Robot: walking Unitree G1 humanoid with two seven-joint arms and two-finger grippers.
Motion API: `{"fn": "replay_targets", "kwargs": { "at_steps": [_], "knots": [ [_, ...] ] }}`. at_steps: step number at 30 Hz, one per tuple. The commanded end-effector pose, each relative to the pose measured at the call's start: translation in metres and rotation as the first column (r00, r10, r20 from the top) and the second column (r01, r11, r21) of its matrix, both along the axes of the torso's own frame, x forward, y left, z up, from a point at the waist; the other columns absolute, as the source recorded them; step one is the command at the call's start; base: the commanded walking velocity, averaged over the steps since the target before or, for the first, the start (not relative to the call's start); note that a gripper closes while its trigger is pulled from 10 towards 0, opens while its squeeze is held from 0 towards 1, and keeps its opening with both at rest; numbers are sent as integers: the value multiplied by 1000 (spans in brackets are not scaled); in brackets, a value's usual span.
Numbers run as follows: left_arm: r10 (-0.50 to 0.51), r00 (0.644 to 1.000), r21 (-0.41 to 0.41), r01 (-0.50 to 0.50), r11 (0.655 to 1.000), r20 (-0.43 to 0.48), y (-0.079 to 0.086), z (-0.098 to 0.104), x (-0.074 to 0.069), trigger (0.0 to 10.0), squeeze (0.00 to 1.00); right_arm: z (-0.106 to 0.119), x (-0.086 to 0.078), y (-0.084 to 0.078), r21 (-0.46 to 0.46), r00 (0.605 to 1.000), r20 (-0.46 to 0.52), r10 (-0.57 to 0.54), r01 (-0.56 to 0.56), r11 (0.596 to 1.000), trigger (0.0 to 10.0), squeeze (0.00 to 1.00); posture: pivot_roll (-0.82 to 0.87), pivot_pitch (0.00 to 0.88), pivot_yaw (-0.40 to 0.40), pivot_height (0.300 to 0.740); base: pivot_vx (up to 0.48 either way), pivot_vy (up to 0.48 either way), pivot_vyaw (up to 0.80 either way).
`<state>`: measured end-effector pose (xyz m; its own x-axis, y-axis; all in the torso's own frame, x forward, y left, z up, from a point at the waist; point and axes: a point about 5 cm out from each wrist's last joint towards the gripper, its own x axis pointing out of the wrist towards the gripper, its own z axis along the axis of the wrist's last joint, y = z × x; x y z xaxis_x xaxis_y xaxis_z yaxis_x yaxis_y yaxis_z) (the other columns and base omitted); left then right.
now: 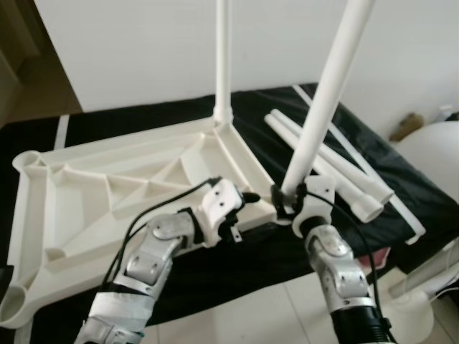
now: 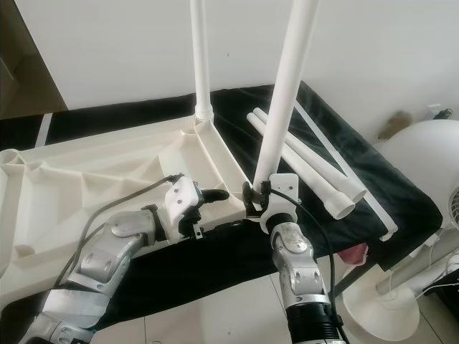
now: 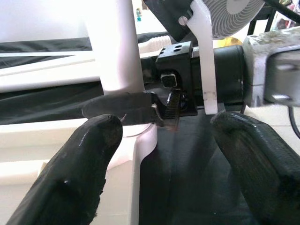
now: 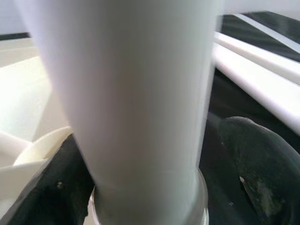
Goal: Building children table
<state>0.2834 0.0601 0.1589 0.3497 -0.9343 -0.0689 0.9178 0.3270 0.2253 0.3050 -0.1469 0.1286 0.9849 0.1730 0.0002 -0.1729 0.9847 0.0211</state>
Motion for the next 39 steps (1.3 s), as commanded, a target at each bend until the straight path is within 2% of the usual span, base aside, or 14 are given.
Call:
{"fn": "replay_targets", "kwargs": {
  "at_steps": [1,2,6,11,14,19,20,21,22,23,24,36,37,39],
  "knots": [
    [26,1000,-14,-26,1000,5,0,2,0,10000,0,-2,1,-2,5,999,-3,35,-35,999,10000,816,-70,5,-2,740,0,0,0],
    [25,1000,-15,-25,1000,5,0,2,0,10000,0,-2,3,-5,-17,997,8,77,-77,997,10000,0,-70,4,-1,740,0,0,0],
    [24,1000,-16,-24,1000,4,-1,2,0,10000,0,-1,6,-7,-35,992,16,129,-128,991,10000,0,-69,2,-1,740,0,0,0],
    [13,1000,-17,-13,1000,-8,-3,2,-1,10000,0,5,17,-1,-125,938,21,347,-342,931,10000,0,-64,0,2,740,0,0,0],
    [13,1000,-17,-13,1000,-8,-3,2,-1,10000,0,5,17,-1,-130,933,16,360,-355,926,10000,0,-64,0,2,740,0,0,0],
    [5,1000,-11,-5,1000,2,-4,2,-1,10000,0,9,26,4,-183,888,3,459,-451,874,10000,0,-58,0,1,740,0,0,0],
    [4,1000,-10,-4,1000,4,-4,2,-1,10000,0,9,28,4,-197,883,-2,470,-461,865,7882,0,-58,0,1,740,0,0,0],
    [4,1000,-10,-4,1000,4,-4,2,-1,10000,0,9,28,4,-197,883,-2,470,-461,865,7882,0,-58,0,1,740,0,0,0],
    [4,1000,-10,-4,1000,5,-4,3,-1,10000,0,8,30,3,-200,880,-7,475,-467,861,2314,0,-55,0,-4,740,0,0,0],
    [4,1000,-10,-4,1000,5,-4,3,-1,10000,0,8,30,3,-200,880,-7,475,-467,861,2314,0,-55,0,-4,740,0,0,0],
    [5,1000,-10,-5,1000,6,-4,3,-1,10000,0,7,31,1,-201,878,-10,478,-470,860,0,0,-53,0,-7,740,0,0,0],
    [2,1000,-14,-2,1000,7,-5,2,-1,10000,0,-2,28,-11,-188,888,-38,457,-456,870,0,0,-67,0,-4,740,0,0,0],
    [2,1000,-14,-1,1000,6,-5,2,-1,10000,0,-3,28,-12,-196,890,-42,454,-453,870,10000,0,-67,0,-4,740,0,0,0],
    [2,1000,-14,-2,1000,9,-5,2,0,10000,0,-5,28,-14,-192,906,-45,420,-421,887,10000,0,-70,0,-3,740,0,0,0]
  ]
}}
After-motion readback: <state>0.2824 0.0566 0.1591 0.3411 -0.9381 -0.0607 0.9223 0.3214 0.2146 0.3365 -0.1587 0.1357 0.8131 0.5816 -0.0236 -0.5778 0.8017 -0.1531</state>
